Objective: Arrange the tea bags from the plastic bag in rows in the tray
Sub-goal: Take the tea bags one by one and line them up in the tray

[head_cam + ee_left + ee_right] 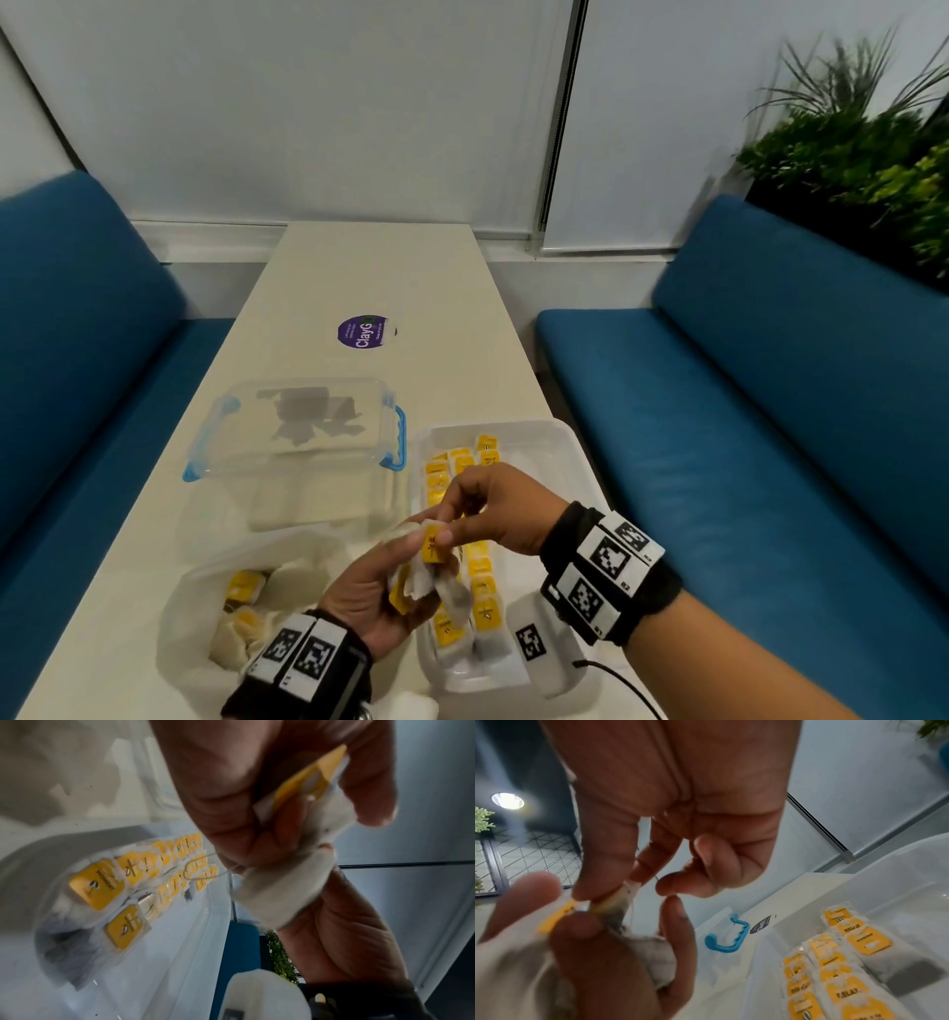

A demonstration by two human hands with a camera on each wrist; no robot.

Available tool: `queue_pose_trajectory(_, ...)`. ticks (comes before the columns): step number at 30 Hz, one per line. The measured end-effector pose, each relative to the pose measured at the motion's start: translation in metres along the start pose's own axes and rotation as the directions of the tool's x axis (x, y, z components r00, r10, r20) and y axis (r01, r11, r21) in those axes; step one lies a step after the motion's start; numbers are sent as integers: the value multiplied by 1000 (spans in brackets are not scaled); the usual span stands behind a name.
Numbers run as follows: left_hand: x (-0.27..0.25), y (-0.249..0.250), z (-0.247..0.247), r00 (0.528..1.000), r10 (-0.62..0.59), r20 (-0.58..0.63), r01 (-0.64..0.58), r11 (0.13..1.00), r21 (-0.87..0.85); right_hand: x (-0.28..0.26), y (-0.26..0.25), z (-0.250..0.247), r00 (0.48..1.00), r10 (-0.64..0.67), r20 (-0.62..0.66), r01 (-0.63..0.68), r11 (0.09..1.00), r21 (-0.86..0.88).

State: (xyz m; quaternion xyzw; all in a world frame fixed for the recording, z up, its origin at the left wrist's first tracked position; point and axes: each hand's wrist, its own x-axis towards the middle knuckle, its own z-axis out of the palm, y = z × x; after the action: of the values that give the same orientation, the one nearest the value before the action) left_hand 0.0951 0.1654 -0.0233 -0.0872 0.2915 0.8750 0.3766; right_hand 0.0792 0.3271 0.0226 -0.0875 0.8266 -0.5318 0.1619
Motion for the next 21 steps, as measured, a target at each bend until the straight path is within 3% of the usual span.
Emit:
queue_pose_trajectory(4, -5, 2, 1, 996, -84, 14, 85, 994, -67, -2, -2, 2, 1000, 14, -7, -13, 992, 127)
queue_pose_trajectory(6, -5, 1, 2, 995, -95, 8, 95, 994, -62, -3, -6, 3, 999, 16, -39, -12, 996, 87)
queue_pose_trajectory(9, -1, 1, 0, 996, -66, -65, 64, 997, -33, -5, -8, -2, 997, 19, -74, -16, 999, 45)
queue_pose_trajectory(12, 2, 3, -4, 986, -25, -163, 27, 1000, 14, -4, -6, -15, 981, 39, -191, -33, 999, 33)
queue_pose_trajectory(16, 3, 5, -7, 956, -9, -294, 31, 997, 69, 0, 8, -42, 915, 57, -400, -204, 920, -334)
queue_pose_trajectory(21, 4, 4, -6, 947, -11, -321, 44, 994, 97, 10, 27, -63, 888, 208, -411, -331, 909, -255)
